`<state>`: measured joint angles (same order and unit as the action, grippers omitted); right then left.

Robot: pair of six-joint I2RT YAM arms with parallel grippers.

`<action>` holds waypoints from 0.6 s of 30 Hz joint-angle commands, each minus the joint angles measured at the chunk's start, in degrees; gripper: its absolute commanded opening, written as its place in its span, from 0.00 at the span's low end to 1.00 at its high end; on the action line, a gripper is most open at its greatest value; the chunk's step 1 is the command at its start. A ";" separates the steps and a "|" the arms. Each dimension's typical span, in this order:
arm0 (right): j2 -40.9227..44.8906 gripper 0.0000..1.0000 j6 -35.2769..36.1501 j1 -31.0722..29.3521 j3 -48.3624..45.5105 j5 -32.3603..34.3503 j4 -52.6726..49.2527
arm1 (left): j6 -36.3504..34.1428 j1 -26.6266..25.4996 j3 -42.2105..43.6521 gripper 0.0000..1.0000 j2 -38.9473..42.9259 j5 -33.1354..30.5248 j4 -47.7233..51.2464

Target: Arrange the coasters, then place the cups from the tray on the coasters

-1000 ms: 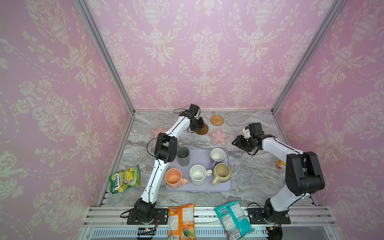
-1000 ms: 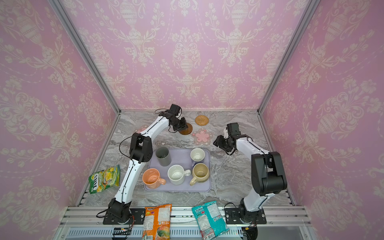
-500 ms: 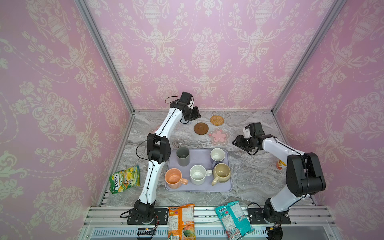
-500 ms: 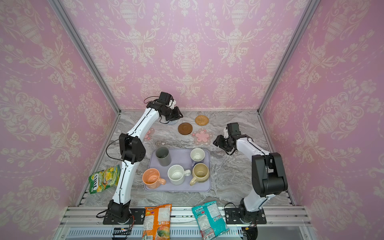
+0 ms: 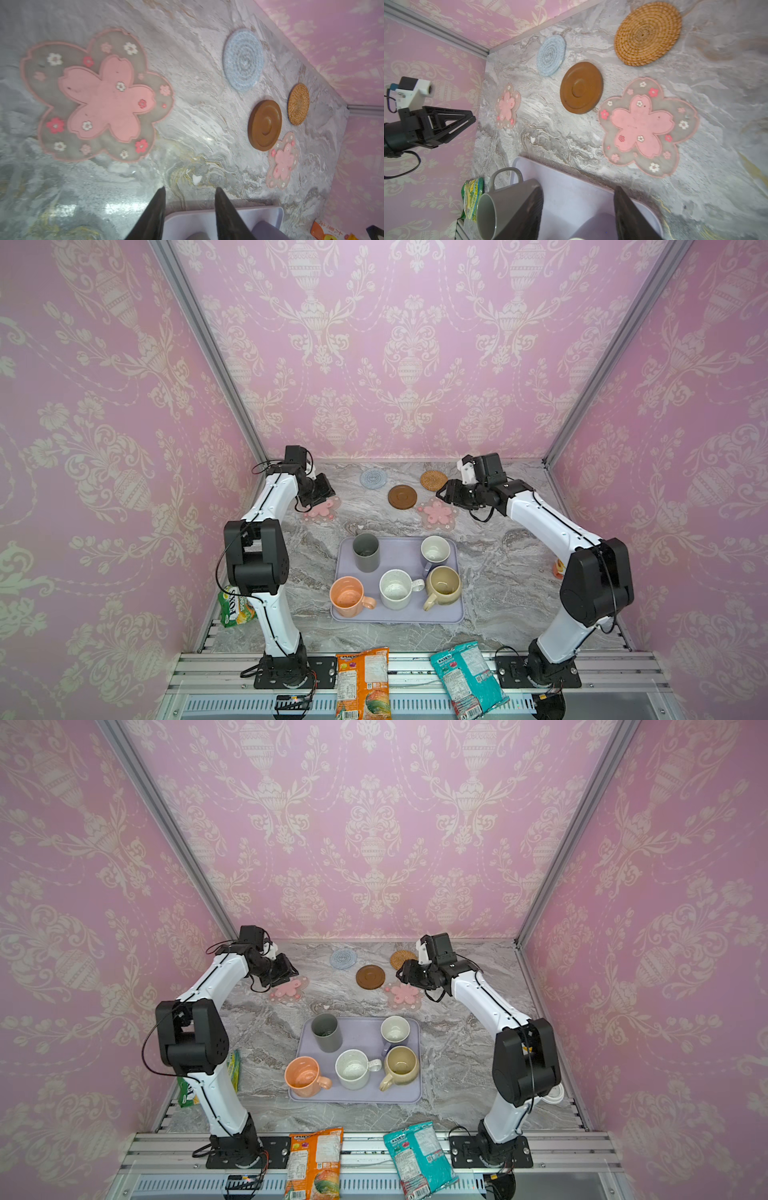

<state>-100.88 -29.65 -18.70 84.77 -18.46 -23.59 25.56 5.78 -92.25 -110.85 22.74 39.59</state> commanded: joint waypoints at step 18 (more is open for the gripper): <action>-35.71 0.57 -17.90 -15.73 35.86 -7.38 6.91 | 3.68 14.38 2.29 0.46 -7.08 5.86 -9.76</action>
<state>-133.95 -40.71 -34.33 118.93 -22.90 -22.96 27.29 19.38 -88.90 -115.11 26.72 31.48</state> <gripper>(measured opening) 0.564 0.461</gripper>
